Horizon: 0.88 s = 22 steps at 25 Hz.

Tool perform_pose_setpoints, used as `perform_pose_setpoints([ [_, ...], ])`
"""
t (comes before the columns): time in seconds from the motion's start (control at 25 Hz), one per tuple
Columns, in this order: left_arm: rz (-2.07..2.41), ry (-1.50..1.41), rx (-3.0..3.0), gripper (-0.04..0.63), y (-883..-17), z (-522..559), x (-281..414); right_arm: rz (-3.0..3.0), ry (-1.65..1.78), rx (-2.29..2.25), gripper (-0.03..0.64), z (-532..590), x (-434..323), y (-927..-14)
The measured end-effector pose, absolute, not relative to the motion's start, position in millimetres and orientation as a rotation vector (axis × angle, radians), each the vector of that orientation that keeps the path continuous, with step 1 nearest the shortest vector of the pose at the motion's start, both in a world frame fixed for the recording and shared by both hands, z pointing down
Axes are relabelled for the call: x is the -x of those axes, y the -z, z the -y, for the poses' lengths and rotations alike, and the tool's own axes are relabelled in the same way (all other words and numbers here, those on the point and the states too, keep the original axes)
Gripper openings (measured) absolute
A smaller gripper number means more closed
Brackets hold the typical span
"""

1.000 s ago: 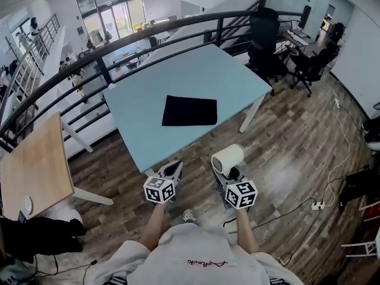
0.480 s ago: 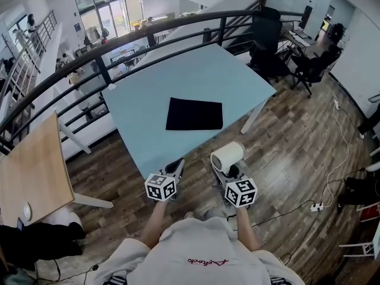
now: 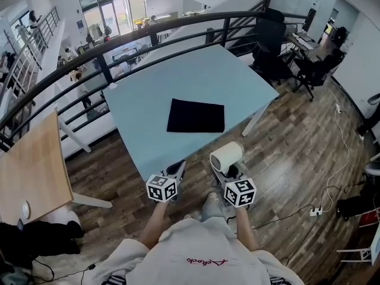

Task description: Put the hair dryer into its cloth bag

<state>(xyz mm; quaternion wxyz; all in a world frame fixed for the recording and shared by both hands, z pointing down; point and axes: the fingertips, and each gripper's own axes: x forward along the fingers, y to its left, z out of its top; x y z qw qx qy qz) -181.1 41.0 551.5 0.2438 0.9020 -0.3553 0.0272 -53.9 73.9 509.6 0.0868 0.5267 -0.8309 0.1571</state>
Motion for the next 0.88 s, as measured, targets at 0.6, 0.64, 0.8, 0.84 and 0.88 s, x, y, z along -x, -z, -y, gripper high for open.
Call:
perform_pose_setpoints([
  [0.6,0.959,-0.145,-2.453,0.006,-567,23,138,2.474,-0.538,-1.593,0.221,-7,9,-529],
  [0.64,0.96,-0.149,-2.453,0.006,-566,30,133,2.477,-0.541,-1.595,0.222,0,3,-528],
  [0.8,0.975,-0.151,-2.452,0.006,-562,61,114,2.486,-0.54,-1.594,0.222,31,-19,-526],
  [0.84,0.979,-0.152,-2.45,0.006,-561,68,110,2.487,-0.54,-1.589,0.222,38,-23,-526],
  [0.88,0.983,-0.152,-2.448,0.006,-560,75,105,2.488,-0.542,-1.585,0.222,46,-28,-525],
])
